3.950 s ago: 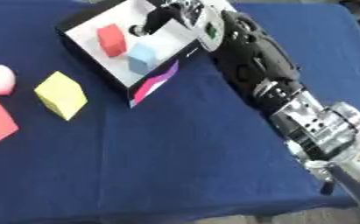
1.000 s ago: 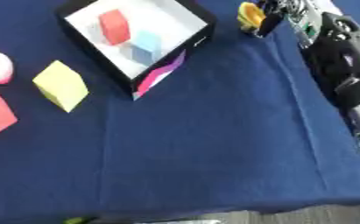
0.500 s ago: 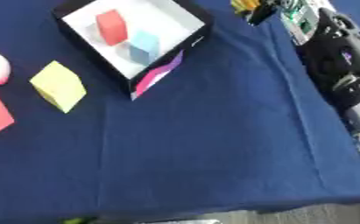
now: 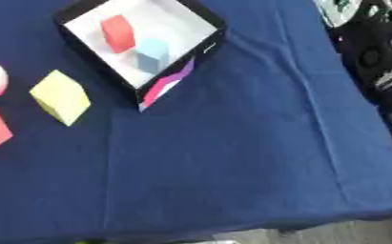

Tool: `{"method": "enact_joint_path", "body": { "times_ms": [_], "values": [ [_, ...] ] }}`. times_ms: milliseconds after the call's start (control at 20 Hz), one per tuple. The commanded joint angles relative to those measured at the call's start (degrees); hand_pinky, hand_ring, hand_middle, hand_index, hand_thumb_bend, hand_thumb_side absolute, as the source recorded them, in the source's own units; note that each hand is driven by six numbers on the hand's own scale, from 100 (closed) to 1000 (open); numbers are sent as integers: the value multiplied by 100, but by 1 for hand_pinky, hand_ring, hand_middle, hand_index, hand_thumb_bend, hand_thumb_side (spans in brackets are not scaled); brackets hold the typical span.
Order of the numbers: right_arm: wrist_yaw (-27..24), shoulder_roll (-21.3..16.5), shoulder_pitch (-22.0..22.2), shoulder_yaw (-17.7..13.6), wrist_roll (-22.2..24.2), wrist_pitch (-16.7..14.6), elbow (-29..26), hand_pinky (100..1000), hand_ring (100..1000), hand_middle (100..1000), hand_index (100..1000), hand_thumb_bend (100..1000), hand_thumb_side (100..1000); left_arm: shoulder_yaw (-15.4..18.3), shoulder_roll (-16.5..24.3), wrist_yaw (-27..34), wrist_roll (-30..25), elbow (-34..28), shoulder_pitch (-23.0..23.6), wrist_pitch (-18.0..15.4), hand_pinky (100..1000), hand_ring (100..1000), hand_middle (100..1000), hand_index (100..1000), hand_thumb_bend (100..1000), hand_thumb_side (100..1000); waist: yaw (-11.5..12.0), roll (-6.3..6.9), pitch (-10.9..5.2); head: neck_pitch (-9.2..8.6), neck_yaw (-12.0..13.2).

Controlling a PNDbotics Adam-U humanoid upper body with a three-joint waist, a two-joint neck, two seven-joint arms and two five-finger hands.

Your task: Pick up objects on the table and place them in the box.

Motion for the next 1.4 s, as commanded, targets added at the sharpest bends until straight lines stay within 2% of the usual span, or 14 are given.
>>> {"method": "enact_joint_path", "body": {
  "times_ms": [50,200,500,700,800,850,900,950,1000,1150,1300,1350,1400],
  "values": [
    [-29,219,-250,231,281,30,-449,747,678,416,570,144,100,50,189,-10,-8,-64,-55,-26,813,847,856,906,146,842,5,50,-268,-13,5],
    [154,661,-371,458,535,-11,-390,746,678,416,570,149,100,35,161,-3,-22,-61,-69,-27,814,847,856,906,146,841,29,55,-319,-13,-28],
    [696,1596,-306,706,823,-289,295,740,678,417,570,151,100,7,110,3,-57,-73,-121,-29,813,848,856,906,148,840,105,50,-344,-13,-52],
    [994,1888,-192,762,834,-471,711,738,684,433,583,174,100,3,95,3,-63,-72,-128,-24,813,848,856,906,150,842,133,24,-341,-13,-45],
    [1095,1931,-146,763,855,-537,844,753,734,508,661,262,100,3,96,1,-64,-68,-118,-22,813,848,856,906,150,843,139,14,-341,-13,-26],
    [1131,1931,-122,757,876,-565,872,781,813,655,772,373,121,6,101,0,-62,-64,-110,-21,813,848,856,906,150,843,140,10,-342,-13,-13],
    [1162,1918,-104,750,908,-601,869,792,843,708,804,411,154,10,106,0,-59,-60,-103,-20,813,848,856,906,150,843,139,6,-345,-13,-3],
    [1188,1893,-92,742,934,-645,835,823,904,811,877,505,308,14,110,0,-55,-56,-97,-20,813,848,856,906,151,843,135,3,-351,-13,3],
    [1203,1851,-79,721,933,-680,774,837,935,847,897,541,422,18,114,1,-51,-54,-92,-22,813,848,856,906,151,843,128,-1,-357,-13,5],
    [1091,1690,-11,628,882,-683,520,843,956,874,912,528,477,24,125,0,-47,-51,-79,-26,814,848,856,906,150,843,106,-4,-365,-13,44],
    [761,1468,75,473,821,-567,137,843,961,878,914,512,485,32,134,-1,-40,-45,-56,-27,814,848,856,906,150,843,75,-1,-373,-13,82],
    [629,1389,102,421,791,-500,-7,841,959,878,915,444,520,35,137,-2,-38,-46,-52,-29,813,848,856,906,150,843,66,0,-374,-13,93],
    [466,1290,135,341,738,-425,-183,839,956,874,914,487,483,39,143,-2,-35,-46,-47,-31,813,848,856,906,150,842,53,4,-375,-13,111]
  ]
}}
